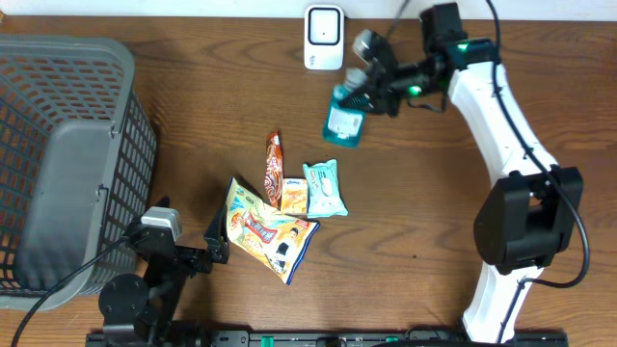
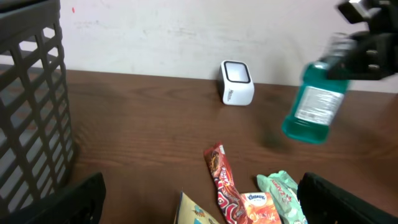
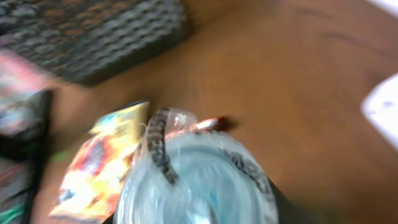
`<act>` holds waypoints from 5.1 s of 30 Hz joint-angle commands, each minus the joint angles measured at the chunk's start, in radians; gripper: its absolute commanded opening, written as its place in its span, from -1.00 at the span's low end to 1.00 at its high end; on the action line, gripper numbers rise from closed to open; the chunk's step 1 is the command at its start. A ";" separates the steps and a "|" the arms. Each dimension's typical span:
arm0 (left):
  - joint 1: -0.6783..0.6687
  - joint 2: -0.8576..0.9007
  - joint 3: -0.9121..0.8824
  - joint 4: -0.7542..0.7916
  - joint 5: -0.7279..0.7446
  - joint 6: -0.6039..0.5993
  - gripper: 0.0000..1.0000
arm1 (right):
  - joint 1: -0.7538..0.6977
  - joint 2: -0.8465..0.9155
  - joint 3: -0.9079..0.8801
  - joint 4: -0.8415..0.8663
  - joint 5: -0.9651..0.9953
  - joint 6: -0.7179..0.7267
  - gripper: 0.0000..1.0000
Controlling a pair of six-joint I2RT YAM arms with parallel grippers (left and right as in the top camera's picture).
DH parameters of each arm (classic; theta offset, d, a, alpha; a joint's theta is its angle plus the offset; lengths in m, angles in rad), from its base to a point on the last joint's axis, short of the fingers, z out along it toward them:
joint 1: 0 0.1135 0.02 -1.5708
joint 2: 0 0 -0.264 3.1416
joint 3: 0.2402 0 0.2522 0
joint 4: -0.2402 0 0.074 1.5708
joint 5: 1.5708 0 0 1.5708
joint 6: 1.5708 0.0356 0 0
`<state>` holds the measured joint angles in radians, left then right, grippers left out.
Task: Scan the item barcode
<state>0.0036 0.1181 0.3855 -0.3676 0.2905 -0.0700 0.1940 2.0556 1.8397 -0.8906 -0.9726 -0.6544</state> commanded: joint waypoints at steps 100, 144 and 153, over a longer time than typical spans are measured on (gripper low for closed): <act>-0.003 0.003 -0.005 0.001 0.016 0.014 0.95 | -0.187 0.565 0.456 -0.166 0.986 0.470 0.78; -0.003 0.003 -0.005 0.001 0.016 0.014 0.95 | -0.179 0.541 0.463 -0.214 0.830 0.520 -0.78; -0.003 0.003 -0.005 0.001 0.016 0.014 0.96 | -0.179 0.455 0.466 -0.287 0.592 0.408 -0.98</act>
<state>0.0036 0.1219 0.3855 -0.3676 0.2905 -0.0700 0.0093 2.5721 2.3135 -1.1683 -0.2234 -0.1623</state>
